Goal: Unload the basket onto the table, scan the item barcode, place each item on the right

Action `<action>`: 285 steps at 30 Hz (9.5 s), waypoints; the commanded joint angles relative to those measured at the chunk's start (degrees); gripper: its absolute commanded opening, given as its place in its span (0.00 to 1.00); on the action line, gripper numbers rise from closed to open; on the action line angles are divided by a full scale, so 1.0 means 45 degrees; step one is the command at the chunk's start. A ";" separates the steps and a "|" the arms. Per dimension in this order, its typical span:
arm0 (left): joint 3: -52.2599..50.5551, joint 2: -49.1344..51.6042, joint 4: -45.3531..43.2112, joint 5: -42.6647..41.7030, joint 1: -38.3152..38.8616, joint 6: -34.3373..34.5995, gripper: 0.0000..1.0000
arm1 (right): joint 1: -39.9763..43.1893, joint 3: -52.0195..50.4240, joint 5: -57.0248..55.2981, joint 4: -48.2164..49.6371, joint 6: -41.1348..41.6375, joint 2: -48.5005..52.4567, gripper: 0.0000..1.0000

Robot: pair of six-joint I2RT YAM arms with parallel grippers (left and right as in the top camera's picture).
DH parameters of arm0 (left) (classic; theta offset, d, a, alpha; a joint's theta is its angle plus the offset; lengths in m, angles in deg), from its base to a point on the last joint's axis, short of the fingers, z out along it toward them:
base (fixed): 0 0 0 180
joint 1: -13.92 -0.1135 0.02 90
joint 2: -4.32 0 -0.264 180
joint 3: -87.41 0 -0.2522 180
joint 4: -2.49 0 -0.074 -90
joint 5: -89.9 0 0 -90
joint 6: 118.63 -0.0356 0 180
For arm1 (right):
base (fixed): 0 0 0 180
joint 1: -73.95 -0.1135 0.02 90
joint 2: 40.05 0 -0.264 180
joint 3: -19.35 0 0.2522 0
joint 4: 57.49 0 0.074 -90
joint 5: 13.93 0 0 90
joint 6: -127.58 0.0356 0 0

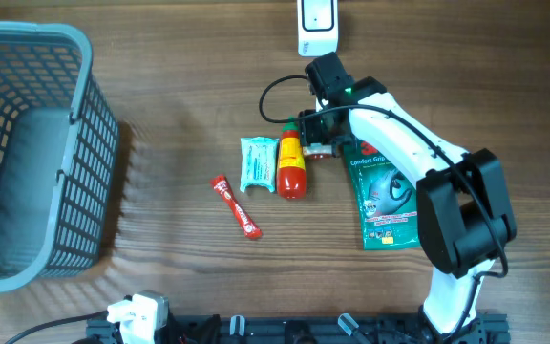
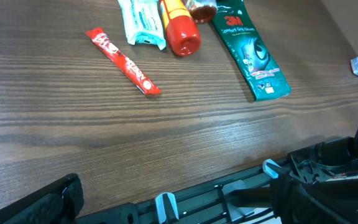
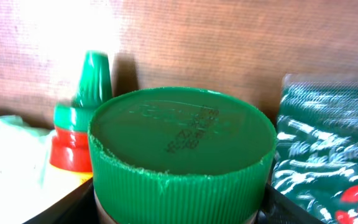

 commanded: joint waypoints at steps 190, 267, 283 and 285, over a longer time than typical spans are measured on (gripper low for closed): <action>0.0000 -0.0029 -0.0029 -0.0015 0.0010 0.0034 1.00 | 0.2351 -0.1870 0.2312 0.0670 0.5882 -0.2283 1.00; 0.0000 -0.0029 -0.0029 -0.0015 0.0010 0.0034 1.00 | 0.0957 -0.1462 -0.0821 0.0894 0.1132 -0.0253 0.55; 0.0000 -0.0029 -0.0029 -0.0015 0.0010 0.0034 1.00 | 0.0942 0.0617 0.2871 -0.3842 0.1831 -0.4367 0.55; 0.0000 -0.0029 -0.0029 -0.0015 0.0010 0.0034 1.00 | 0.0869 0.0617 0.3356 -0.4614 0.1778 -0.4643 0.54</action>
